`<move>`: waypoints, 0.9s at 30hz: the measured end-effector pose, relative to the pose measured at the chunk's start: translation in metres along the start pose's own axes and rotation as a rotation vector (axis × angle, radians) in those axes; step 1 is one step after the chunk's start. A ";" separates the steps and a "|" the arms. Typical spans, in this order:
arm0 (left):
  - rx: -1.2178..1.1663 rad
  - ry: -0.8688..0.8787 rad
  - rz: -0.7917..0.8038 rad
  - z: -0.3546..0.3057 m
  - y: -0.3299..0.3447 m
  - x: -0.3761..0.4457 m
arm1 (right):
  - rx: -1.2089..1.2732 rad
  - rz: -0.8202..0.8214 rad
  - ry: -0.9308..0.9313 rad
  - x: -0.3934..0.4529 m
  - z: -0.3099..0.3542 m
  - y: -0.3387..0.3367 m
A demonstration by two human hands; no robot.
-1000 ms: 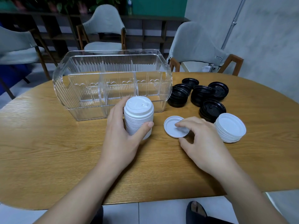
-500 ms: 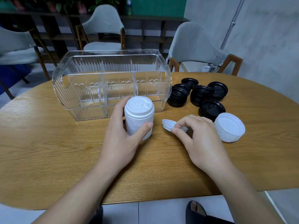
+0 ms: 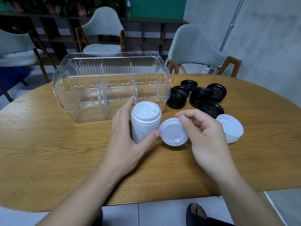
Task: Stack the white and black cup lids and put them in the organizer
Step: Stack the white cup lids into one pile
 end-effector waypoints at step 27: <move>0.140 0.352 -0.268 -0.029 -0.013 -0.016 | -0.188 0.128 -0.268 -0.012 0.042 0.034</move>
Point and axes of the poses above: each hand's wrist, its own x-axis towards the middle knuckle, its own y-axis out of the palm, z = x × y, the point moved 6 cm from there along x, towards the middle knuckle, and after that the axes turned 5 degrees about -y, right-handed, at the moved point
